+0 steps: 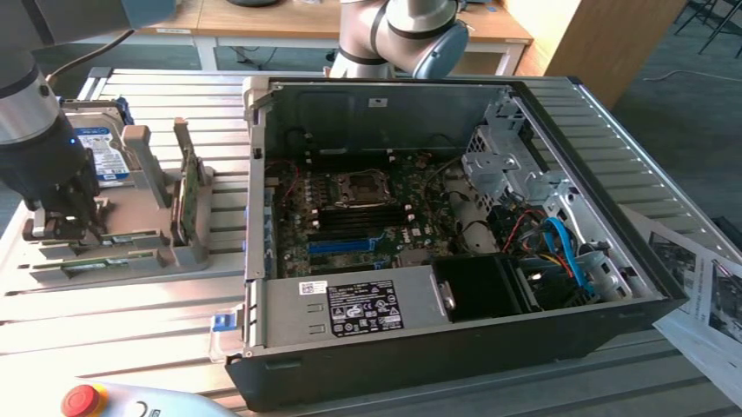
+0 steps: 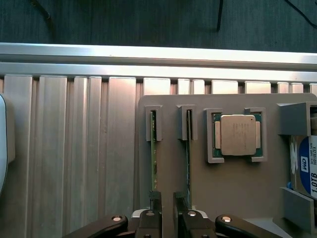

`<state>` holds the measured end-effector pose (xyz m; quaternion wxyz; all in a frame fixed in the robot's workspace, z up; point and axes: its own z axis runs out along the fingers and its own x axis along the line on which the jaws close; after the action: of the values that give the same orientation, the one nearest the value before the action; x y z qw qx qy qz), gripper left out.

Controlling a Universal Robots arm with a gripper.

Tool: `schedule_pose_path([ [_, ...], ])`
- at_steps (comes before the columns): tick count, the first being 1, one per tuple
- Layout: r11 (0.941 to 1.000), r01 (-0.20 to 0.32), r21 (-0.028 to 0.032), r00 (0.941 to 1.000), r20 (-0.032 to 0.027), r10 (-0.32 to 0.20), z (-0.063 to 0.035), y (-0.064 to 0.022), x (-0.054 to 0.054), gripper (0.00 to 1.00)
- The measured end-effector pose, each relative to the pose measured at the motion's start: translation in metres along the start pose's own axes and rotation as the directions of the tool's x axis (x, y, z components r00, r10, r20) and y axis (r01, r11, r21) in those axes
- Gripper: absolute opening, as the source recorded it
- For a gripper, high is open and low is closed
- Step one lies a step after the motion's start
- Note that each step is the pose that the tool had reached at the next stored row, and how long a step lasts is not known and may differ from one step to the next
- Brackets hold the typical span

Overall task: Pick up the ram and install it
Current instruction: 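Pick up the ram and move it above insertion slot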

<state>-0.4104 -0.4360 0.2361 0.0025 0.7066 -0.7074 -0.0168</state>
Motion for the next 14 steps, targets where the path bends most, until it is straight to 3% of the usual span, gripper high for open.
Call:
schedule_pose_path([
  [14, 1.0000, 0.000, -0.0036, 1.0000, -0.0002, 0.000, -0.0004, -0.0087, 0.0042, 0.24],
])
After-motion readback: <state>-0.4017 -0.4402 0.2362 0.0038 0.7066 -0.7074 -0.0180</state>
